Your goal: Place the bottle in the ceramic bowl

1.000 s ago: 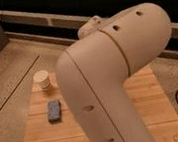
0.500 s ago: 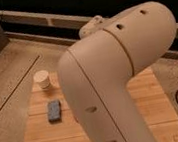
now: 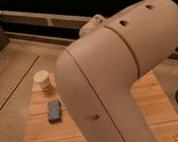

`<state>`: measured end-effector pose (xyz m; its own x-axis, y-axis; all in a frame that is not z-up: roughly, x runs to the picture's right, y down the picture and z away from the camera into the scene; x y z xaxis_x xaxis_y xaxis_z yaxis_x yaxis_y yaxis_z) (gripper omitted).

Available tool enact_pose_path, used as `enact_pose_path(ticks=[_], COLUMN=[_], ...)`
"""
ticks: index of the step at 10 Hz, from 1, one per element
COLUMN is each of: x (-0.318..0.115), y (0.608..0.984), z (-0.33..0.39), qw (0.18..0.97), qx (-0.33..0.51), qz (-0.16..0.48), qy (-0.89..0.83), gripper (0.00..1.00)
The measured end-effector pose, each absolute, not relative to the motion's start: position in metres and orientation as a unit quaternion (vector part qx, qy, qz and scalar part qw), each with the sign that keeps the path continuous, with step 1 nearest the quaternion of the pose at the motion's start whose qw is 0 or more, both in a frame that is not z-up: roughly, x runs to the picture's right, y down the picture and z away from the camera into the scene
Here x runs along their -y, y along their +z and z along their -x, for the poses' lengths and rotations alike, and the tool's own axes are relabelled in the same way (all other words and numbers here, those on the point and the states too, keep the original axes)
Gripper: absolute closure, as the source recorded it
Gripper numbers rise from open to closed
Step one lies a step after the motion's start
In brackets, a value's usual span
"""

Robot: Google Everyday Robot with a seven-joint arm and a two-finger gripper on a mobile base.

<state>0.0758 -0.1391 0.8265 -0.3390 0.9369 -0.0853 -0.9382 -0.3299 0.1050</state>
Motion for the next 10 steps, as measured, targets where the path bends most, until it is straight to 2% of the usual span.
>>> enact_pose_path(ticks=[7,10], x=[0.09,0.074], y=[0.74,0.72], z=[-0.16,-0.176], qw=[0.534,0.529], qx=[-0.083,-0.079], qz=[-0.047,-0.058], qy=[0.84,0.843], gripper=[0.31,0.31])
